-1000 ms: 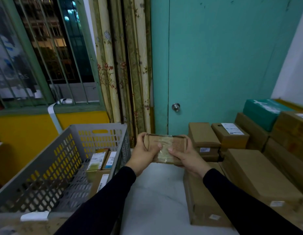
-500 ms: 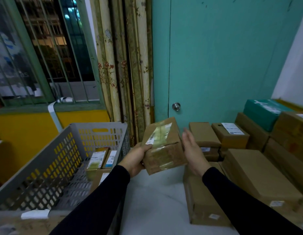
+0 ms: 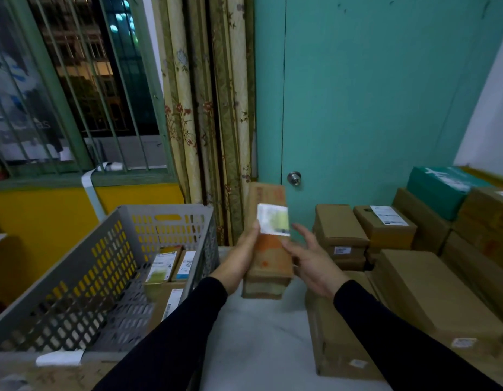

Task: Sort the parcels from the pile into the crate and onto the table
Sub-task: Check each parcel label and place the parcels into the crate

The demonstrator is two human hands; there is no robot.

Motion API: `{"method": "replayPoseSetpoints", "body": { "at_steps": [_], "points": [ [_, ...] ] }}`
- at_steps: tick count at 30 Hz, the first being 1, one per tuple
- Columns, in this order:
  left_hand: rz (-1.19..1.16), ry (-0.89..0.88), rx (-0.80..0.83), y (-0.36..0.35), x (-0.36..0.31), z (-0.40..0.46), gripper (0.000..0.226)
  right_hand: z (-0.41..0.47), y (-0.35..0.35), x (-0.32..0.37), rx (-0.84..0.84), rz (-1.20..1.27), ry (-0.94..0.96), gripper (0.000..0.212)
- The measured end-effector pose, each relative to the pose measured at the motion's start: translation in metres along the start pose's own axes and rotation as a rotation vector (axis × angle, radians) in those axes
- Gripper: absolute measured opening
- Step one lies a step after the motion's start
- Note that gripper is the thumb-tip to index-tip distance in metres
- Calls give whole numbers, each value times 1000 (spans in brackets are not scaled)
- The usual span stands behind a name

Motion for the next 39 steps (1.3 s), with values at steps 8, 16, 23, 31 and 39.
{"method": "replayPoseSetpoints", "body": {
  "at_steps": [8,16,23,31,39],
  "points": [
    [-58,-70,-11,-18,4,4,49,-4,-3,0,-39,-104,52,43],
    [16,-60,-13,-18,4,8,45,-2,-12,-3,52,-84,-33,47],
    [56,-74,-63,-15,11,10,48,2,-8,-6,37,-86,-15,44],
    [72,-56,-163,-14,-5,16,54,8,-5,9,-75,-97,108,34],
    [285,-201,-124,-15,-4,22,85,13,-12,9,-46,-176,111,30]
  ]
}}
Point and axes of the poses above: each hand's wrist, its own z-axis towards the middle knuckle, its own y-axis out of the back of the hand, x = y × z, the point moved 4 cm from there along z, towards the middle knuckle, and after that the axes turned 13 degrees about -y, right-handed, at the moved point
